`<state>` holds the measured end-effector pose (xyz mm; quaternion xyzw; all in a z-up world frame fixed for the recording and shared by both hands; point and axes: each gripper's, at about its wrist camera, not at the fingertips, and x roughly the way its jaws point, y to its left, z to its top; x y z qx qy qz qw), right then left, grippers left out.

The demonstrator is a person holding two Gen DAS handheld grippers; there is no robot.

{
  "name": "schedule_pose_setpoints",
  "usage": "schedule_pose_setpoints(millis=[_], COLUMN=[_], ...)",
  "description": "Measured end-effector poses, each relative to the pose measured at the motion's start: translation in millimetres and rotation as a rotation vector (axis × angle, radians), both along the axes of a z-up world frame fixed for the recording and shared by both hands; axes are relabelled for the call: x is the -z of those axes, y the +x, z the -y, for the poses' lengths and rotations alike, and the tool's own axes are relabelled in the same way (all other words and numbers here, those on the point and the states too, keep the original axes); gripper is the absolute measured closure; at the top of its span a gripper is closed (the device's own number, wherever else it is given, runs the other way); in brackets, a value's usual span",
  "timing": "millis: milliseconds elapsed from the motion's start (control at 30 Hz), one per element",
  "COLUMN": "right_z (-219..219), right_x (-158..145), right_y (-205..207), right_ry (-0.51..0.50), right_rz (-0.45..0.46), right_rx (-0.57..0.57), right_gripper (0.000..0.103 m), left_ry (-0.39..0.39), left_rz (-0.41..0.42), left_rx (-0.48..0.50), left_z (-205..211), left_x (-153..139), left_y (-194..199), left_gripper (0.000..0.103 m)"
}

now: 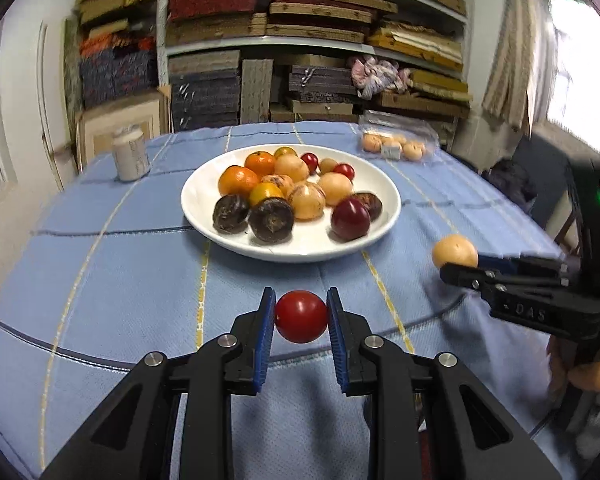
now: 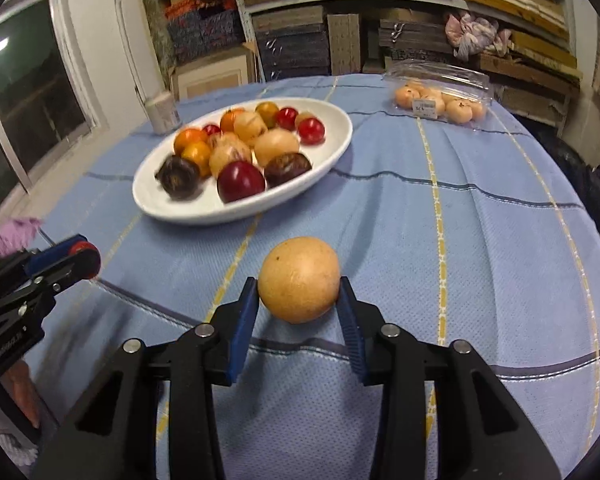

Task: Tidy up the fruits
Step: 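Carry the tomato and beige fruit over the plate and open both tools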

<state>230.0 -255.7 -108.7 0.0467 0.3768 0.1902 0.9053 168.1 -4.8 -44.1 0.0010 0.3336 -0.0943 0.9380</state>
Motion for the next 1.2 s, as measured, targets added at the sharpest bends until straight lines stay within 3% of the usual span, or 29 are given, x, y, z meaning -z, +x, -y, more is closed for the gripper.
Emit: schedule_pose_setpoints(millis=[200,367,500,733,1033,1200], right_z=[2.4,1.1,0.1,-25.6,-74.8,-77.2], right_x=[-4.7,-10.6,-24.7,-65.9,-62.5,-54.9], right_y=[-0.2,-8.3,-5.2,45.5,123.5,156.4], right_ry=[0.032,0.044,0.084,0.089,0.049,0.057], right_rz=[0.004,0.037,0.054,0.082,0.056,0.043], right_rx=[-0.016,-0.020,-0.032,-0.039,-0.064,-0.028], right_gripper=[0.064,0.064,0.064,0.064,0.066,0.066], left_ry=[-0.103,-0.053,-0.033,-0.021,-0.063,-0.057], left_rz=[-0.028,0.025,0.036,0.037,-0.037,-0.066], left_rx=[-0.035,-0.055,-0.057,-0.117,-0.156,-0.122], left_z=[-26.6,-23.7,-21.6,-26.1,-34.4,-28.2], left_x=[-0.5,-6.2,-22.5,-52.4,-34.8,-19.1], left_y=[8.2,-3.3,9.1,78.0,153.8,171.0], left_gripper=[0.077,0.077,0.077,0.077,0.077,0.076])
